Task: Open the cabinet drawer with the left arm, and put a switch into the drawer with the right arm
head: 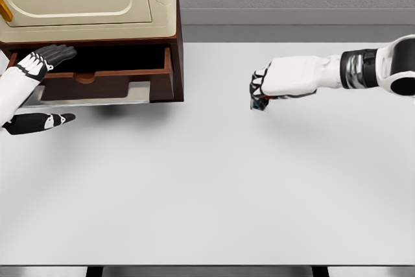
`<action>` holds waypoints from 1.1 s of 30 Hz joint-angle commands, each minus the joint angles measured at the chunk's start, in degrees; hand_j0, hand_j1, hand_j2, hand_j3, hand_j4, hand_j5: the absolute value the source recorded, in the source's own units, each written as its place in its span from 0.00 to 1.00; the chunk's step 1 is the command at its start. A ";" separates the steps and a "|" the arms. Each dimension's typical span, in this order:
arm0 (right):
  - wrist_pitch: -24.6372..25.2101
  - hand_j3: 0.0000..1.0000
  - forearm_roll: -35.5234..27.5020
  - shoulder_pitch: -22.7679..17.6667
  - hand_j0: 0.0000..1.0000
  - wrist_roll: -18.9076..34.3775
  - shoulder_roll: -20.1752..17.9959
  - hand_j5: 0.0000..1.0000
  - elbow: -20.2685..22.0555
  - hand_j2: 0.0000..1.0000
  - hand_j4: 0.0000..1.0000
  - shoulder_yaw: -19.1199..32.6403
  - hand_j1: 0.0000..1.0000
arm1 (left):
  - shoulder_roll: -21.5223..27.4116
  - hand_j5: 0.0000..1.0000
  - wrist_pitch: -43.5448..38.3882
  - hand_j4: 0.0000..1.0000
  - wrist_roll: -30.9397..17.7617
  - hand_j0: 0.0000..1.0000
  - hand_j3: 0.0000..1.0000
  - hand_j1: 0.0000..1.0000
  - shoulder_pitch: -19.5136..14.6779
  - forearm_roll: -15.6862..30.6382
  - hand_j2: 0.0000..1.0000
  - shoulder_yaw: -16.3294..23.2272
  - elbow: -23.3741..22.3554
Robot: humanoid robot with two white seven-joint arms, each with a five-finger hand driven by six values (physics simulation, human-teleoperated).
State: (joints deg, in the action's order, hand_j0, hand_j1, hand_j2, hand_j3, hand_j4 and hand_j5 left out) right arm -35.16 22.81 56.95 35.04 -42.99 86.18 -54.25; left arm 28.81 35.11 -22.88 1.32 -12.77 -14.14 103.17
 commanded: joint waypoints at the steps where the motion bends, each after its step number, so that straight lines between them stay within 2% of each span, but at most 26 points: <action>1: 0.16 0.51 -0.23 0.00 0.51 -0.04 3.88 0.51 -0.40 0.51 0.51 2.21 0.51 | 0.02 1.00 -0.11 1.00 0.03 1.00 1.00 1.00 0.00 0.38 1.00 -0.01 0.02; 3: 0.16 0.51 -0.31 0.00 0.51 -0.04 5.73 0.51 -0.31 0.51 0.51 5.11 0.51 | 0.02 1.00 -0.11 1.00 0.03 1.00 1.00 1.00 0.00 0.46 1.00 -0.01 0.02; 5: 0.16 0.55 -0.31 0.26 0.55 -0.04 6.16 0.55 -0.14 0.55 0.55 5.73 0.55 | 0.02 1.00 -0.11 1.00 0.03 1.00 1.00 1.00 0.00 0.46 1.00 -0.01 0.02; 9: 0.16 0.55 -0.31 2.81 0.55 -0.04 8.27 0.55 -0.22 0.55 0.55 6.87 0.55 | 0.02 1.00 -0.11 1.00 0.03 1.00 1.00 1.00 0.00 0.46 1.00 -0.01 0.02; 13: 0.16 0.49 -0.40 3.60 0.49 -0.04 12.75 0.49 -0.22 0.49 0.49 7.05 0.49 | 0.02 1.00 -0.11 1.00 0.12 1.00 1.00 1.00 0.00 0.46 1.00 -0.01 0.02; 22: 0.16 0.48 -0.31 6.77 0.48 -0.04 15.57 0.48 -0.57 0.48 0.48 7.22 0.48 | 0.02 1.00 -0.11 1.00 0.03 1.00 1.00 1.00 0.09 0.46 1.00 -0.01 0.02; 28: 0.16 0.48 -0.31 8.61 0.48 -0.04 17.59 0.48 -2.86 0.48 0.48 8.63 0.48 | 0.02 1.00 -0.11 1.00 0.03 1.00 1.00 1.00 0.00 0.46 1.00 -0.01 0.02; 33: 0.16 0.48 -0.23 10.28 0.48 -0.04 21.54 0.48 -7.25 0.48 0.48 8.63 0.48 | 0.02 1.00 -0.11 1.00 0.03 1.00 1.00 1.00 0.00 0.46 1.00 -0.01 0.02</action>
State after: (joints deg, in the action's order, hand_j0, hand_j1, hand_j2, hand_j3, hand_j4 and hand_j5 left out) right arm -35.16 22.76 67.24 35.03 -23.00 80.56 -45.77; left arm 28.80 35.11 -22.88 1.41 -12.73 -14.15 103.17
